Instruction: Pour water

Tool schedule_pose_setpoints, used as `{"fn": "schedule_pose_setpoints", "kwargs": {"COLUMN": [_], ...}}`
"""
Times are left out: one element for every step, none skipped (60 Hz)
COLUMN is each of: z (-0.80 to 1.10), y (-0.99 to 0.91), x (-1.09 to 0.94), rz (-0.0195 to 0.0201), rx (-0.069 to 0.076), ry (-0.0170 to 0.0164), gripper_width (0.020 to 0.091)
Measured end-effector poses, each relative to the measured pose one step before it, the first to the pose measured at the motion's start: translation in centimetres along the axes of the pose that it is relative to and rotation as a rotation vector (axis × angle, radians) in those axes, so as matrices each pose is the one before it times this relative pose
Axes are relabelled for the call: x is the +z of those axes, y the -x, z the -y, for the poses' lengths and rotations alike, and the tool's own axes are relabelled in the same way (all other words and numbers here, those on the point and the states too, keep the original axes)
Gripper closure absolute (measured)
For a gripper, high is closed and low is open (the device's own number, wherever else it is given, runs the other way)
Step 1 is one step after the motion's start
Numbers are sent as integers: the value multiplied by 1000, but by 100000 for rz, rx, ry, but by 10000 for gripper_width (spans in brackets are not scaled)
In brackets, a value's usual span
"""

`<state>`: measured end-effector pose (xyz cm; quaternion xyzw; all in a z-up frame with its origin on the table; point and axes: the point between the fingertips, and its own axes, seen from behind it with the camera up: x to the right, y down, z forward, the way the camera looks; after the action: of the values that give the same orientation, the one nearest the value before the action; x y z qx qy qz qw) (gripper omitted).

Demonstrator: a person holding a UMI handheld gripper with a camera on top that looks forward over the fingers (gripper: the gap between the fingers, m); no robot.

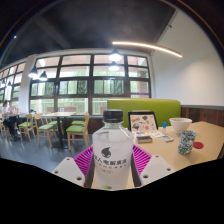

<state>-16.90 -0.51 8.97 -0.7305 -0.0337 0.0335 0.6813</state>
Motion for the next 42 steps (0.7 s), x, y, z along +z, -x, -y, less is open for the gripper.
{"fn": "schedule_pose_setpoints", "kwargs": {"z": [-32, -75, 117, 22, 16, 32, 11, 29, 24, 48, 52, -41, 24, 35, 2, -25, 22, -16, 35, 184, -69, 16, -22, 66, -107, 15, 6, -7, 21, 53, 73, 136, 116, 253, 385, 499, 562, 585, 613, 610, 696, 610], "y": [13, 31, 3, 33, 26, 0, -8, -35, -41, -92, -93, -189, -80, 1, 24, 40, 17, 0, -19, -434, -153, -123, -100, -19, -310, 16, -54, -55, -114, -138, -199, -231, -514, -425, -575, -570, -586, -597, -579, 283, -681, -580], "x": [80, 96, 0, 28, 19, 30, 25, 19, 4, 14, 33, 176, -3, -10, 21, 16, 39, 30, 9, 185, 87, 73, 66, 31, 85, 81, 104, 96, 108, 87, 143, 112, 193, 113, 164, 190, 265, 285, 259, -212, 659, 141], "rz": [328, 309, 417, 560, 648, 567, 524, 426, 280, -135, -298, -377, -542, -391, -90, 248, 131, 169, -59, -81, -718, -619, -381, -110, 481, 260, 220, 172, 264, 345, 508, 421, 605, 197, 102, 220, 527, 686, 694, 31, 623, 1136], "rx": [299, -58, -233, -97, 157, 257, 203, -6, 82, 216, 187, 177, 235, 122, 161, 184, 330, 337, 511, 127, 27, -125, 78, 203, -197, 68, 12, 59, 302, 837, 1441, 2026, 2809, 3221, 3748, 4108, 4499, 4920, 5434, 5841, 5868, 6065], "ry": [251, -106, -251, -21, -13, -177, -138, -147, -174, -313, -468, -171, -318, -372, -182, 36, -156, -17, -182, -127, 176, -105, 68, -233, -44, -14, -68, 31, 29, 124, 183, 186, 283, 126, -169, -362, -380, -355, -260, -304, -100, -82], "gripper_width": [545, 546, 545, 546, 546, 544, 545, 544, 544, 549, 567, 568, 584, 593, 600, 624, 616, 658, 652, 682, 682, 696, 705, 706, 704, 704, 704, 704, 704, 705, 704, 704, 703, 704, 705, 705, 704, 704, 703, 704, 705, 704]}}
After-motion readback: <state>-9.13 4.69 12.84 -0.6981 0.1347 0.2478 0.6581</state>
